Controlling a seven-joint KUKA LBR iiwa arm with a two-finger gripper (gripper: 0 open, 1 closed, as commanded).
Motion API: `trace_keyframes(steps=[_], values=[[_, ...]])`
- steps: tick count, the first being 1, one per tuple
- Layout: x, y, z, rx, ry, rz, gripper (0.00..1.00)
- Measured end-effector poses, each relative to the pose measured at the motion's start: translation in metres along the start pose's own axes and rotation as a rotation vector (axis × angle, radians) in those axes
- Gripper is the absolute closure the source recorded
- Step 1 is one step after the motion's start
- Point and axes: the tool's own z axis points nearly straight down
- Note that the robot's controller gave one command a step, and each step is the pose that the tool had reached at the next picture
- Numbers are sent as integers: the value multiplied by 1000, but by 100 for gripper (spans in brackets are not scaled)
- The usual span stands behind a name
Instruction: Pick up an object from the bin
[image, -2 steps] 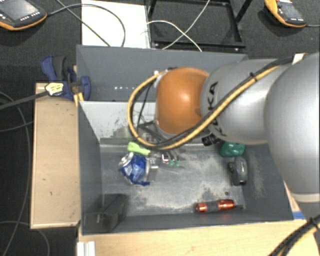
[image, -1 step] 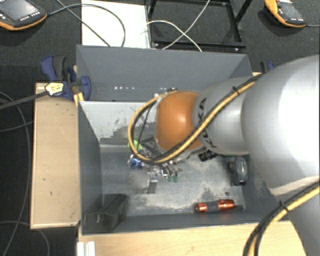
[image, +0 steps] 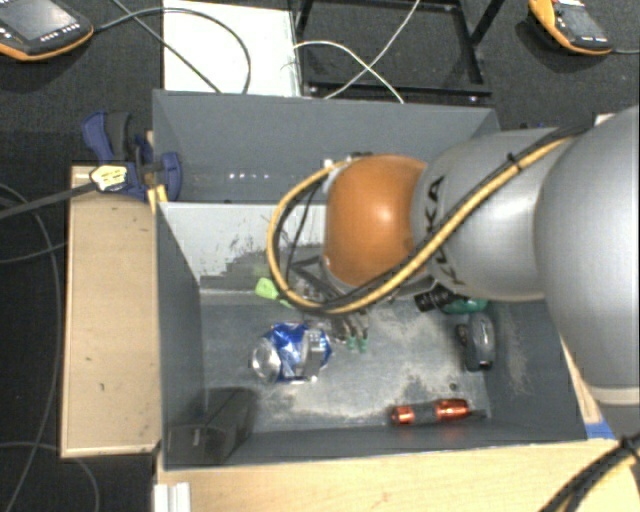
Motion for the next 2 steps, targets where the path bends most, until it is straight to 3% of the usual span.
trace_keyframes(steps=[1, 2], values=[[-10, -3, 74, 2, 14, -50, 0], [-17, 9, 70, -2, -5, -161, 0]])
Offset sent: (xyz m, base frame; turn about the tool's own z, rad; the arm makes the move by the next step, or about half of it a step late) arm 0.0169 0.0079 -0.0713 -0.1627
